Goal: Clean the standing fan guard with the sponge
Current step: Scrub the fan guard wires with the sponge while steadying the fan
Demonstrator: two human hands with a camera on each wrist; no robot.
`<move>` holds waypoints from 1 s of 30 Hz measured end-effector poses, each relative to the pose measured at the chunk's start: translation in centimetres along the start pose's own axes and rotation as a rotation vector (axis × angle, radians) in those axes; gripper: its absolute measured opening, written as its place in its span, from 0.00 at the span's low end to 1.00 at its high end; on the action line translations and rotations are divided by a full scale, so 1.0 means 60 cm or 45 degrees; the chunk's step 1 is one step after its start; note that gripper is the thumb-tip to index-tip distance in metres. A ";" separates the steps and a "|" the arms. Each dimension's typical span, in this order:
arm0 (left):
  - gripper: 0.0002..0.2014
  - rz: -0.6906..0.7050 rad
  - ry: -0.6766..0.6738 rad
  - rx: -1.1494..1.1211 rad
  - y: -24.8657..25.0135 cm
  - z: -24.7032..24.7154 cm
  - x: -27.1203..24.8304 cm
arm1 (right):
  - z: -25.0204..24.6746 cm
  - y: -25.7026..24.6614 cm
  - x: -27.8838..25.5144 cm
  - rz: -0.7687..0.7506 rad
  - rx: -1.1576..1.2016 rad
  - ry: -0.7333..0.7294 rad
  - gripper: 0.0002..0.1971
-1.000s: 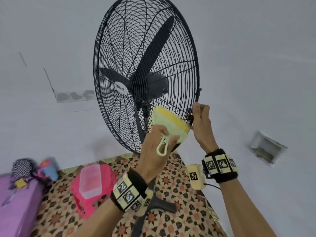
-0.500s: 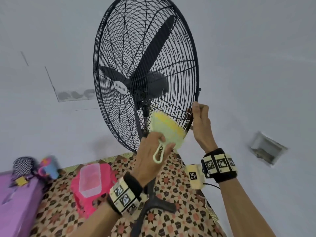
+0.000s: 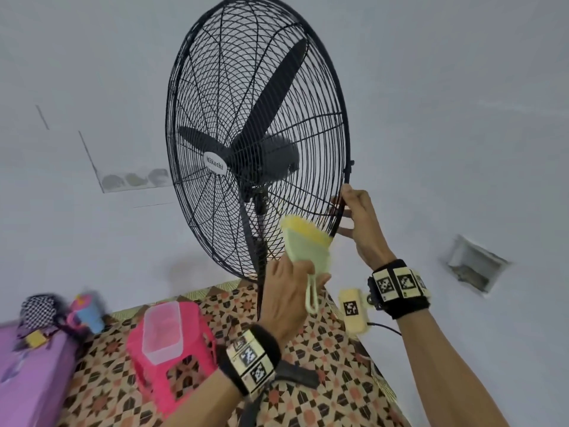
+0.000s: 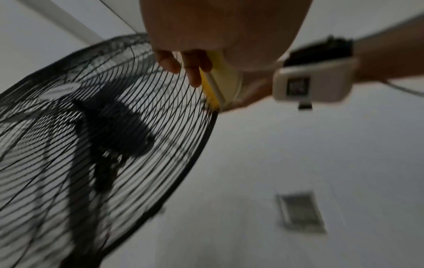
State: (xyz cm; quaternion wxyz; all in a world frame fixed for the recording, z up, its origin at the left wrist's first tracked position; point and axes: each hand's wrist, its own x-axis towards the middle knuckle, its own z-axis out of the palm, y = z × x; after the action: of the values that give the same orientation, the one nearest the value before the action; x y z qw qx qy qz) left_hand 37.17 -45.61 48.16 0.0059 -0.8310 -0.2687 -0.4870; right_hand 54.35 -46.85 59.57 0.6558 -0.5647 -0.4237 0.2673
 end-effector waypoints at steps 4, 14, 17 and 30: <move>0.13 -0.092 -0.205 0.156 -0.053 0.021 -0.108 | 0.005 -0.003 0.000 -0.015 -0.005 -0.007 0.23; 0.16 -0.004 0.060 -0.057 0.024 -0.011 0.034 | 0.008 -0.009 -0.010 0.015 -0.017 0.020 0.20; 0.13 -0.031 -0.159 0.033 -0.032 0.012 -0.062 | 0.007 -0.009 -0.007 -0.002 -0.019 0.016 0.21; 0.12 0.010 0.007 -0.098 0.014 -0.007 0.033 | 0.002 0.003 0.001 -0.007 -0.001 0.022 0.27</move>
State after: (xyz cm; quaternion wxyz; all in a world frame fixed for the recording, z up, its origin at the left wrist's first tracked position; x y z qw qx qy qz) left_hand 37.99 -45.58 50.19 -0.0234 -0.8304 -0.2466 -0.4991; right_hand 54.32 -46.70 59.39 0.6599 -0.5663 -0.4196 0.2603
